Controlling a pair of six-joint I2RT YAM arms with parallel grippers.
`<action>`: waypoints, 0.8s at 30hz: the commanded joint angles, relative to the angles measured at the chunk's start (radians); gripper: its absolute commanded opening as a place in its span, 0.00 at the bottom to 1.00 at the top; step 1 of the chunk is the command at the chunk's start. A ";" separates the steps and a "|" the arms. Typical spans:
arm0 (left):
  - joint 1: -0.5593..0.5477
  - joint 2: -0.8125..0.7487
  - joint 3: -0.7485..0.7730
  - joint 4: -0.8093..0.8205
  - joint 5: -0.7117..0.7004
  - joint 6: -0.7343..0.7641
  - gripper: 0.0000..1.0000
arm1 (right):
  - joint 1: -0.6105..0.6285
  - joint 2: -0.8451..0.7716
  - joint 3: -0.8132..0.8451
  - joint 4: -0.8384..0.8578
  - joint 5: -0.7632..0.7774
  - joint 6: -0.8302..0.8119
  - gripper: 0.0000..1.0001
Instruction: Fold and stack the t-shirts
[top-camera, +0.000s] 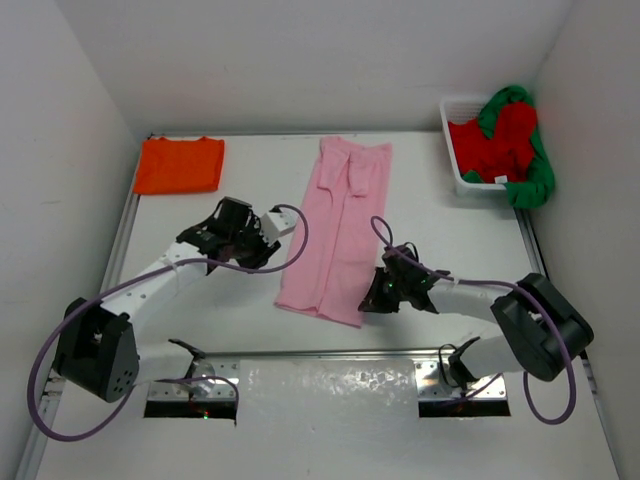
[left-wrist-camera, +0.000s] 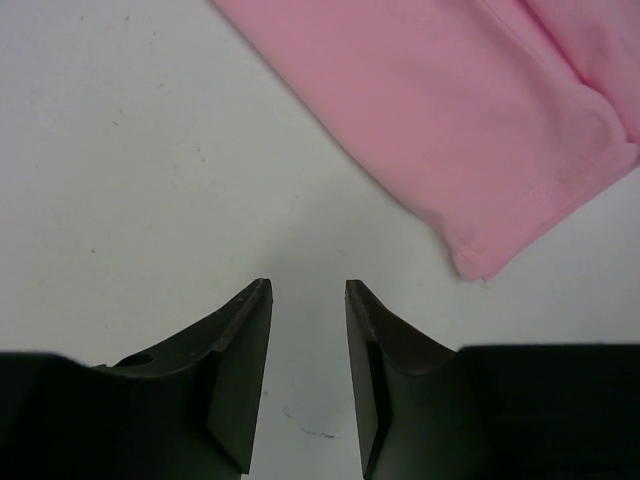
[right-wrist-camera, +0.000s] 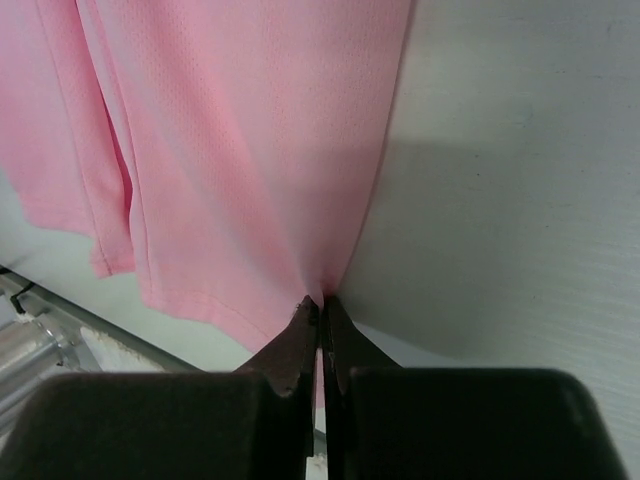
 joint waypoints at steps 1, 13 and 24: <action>0.000 -0.018 0.096 -0.066 0.060 -0.056 0.34 | 0.005 0.003 -0.026 -0.081 0.082 -0.047 0.00; -0.399 -0.148 0.049 -0.128 -0.150 0.506 0.20 | -0.226 -0.196 -0.081 -0.281 0.076 -0.340 0.00; -0.729 0.006 -0.187 0.238 -0.163 0.742 0.43 | -0.374 -0.255 -0.078 -0.378 -0.095 -0.475 0.42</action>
